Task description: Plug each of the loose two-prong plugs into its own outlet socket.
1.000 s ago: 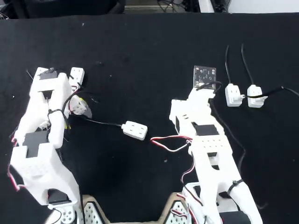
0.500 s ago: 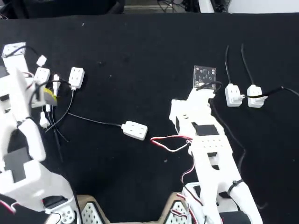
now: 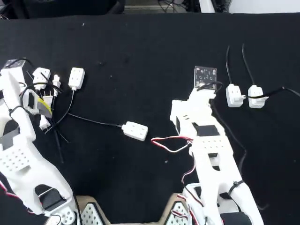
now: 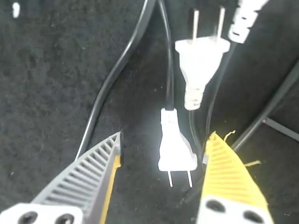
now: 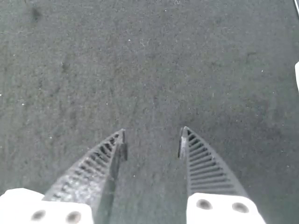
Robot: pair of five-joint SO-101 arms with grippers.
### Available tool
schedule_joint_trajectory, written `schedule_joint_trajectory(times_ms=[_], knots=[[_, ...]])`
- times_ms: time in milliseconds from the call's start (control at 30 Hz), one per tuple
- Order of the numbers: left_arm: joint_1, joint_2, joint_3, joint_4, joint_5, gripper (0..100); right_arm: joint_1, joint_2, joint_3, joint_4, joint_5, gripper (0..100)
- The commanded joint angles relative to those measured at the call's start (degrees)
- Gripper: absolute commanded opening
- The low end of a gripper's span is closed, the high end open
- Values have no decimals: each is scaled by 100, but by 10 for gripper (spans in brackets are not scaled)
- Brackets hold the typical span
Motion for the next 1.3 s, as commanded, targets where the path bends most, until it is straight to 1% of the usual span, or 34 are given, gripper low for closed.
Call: schedule_joint_trajectory(times_ms=[0,100,267,333,500,567,667,733,833,900,1100,1167,1267], knots=[[-110,167,-629,35,-53,288,53,-4,-145,-123,-62,166],[-277,334,-866,35,-79,288,53,-4,-145,-123,-62,166],[-418,545,-971,35,-774,288,53,-4,-145,-132,-62,166],[-470,571,-971,35,-932,288,53,4,-136,-141,-62,166],[-611,607,-936,70,-985,288,53,4,-136,-141,-62,166],[-681,563,-980,440,-1020,288,53,4,-136,-141,-62,166],[-752,554,-1147,1345,-1582,288,53,4,-136,-149,-62,166],[-752,624,-1341,1785,-1802,288,44,4,-136,-149,-62,166],[-725,624,-1376,1776,-1793,288,-105,4,-119,-141,-62,166],[-699,624,-1358,1600,-1793,288,-185,4,-119,-132,-62,166],[-646,712,-1174,1530,-1793,287,-176,4,-119,-123,-62,166],[-646,765,-1059,1503,-1793,259,-176,4,-119,-123,-62,166],[-593,958,-919,1495,-1785,184,-176,4,-119,-123,-62,166]])
